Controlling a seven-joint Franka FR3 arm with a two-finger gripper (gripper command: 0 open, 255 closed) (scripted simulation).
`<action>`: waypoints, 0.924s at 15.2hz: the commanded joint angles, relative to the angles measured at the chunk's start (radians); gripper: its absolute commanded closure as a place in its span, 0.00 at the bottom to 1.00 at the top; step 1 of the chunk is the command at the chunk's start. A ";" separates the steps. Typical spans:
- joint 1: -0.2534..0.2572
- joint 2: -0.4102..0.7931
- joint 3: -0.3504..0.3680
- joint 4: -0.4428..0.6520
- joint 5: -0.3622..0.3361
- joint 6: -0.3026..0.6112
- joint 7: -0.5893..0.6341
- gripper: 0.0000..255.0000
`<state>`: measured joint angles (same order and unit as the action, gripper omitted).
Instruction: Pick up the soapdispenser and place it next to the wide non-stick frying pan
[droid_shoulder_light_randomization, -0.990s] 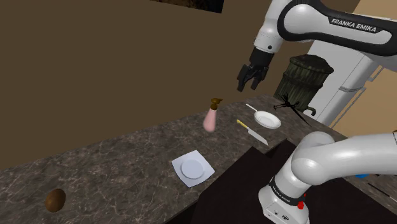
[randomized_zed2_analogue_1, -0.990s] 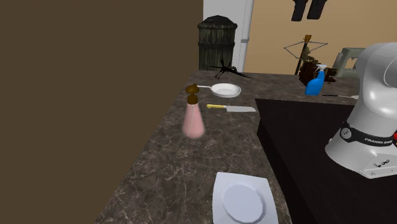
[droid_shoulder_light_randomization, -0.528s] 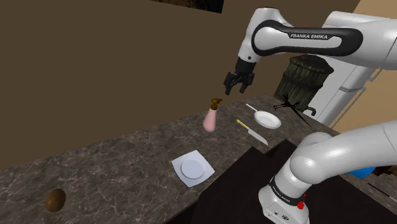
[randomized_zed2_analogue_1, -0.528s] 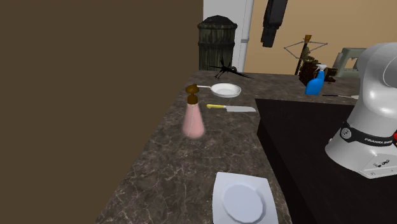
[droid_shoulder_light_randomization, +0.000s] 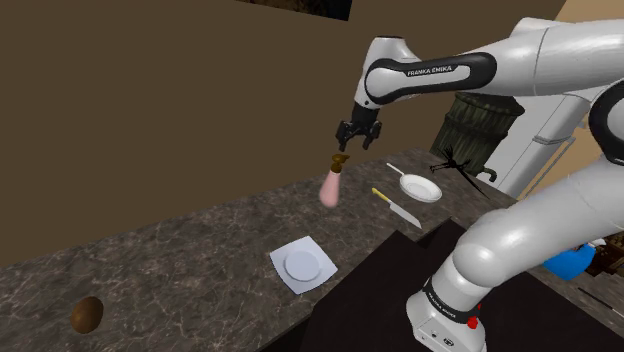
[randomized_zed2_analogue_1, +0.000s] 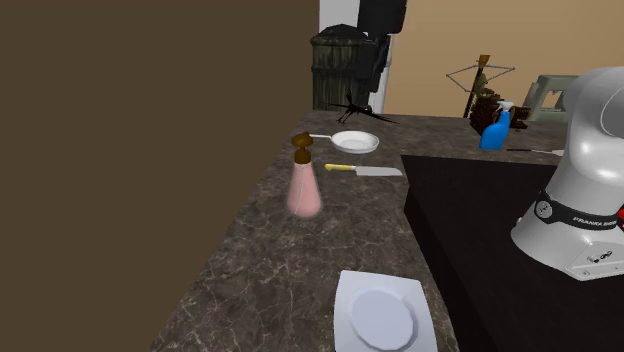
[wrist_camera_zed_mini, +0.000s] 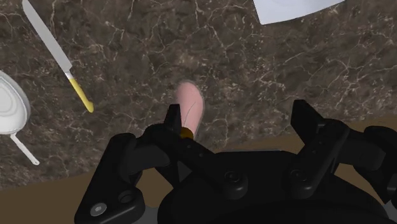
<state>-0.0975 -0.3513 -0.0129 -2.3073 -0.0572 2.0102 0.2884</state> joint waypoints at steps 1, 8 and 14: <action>-0.017 0.083 -0.007 0.034 -0.019 0.051 0.018 0.00; -0.061 0.320 -0.033 0.158 -0.077 0.166 0.096 0.00; -0.090 0.522 -0.067 0.304 -0.114 0.226 0.158 0.00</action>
<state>-0.1813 0.1368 -0.0720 -2.0243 -0.1653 2.2219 0.4372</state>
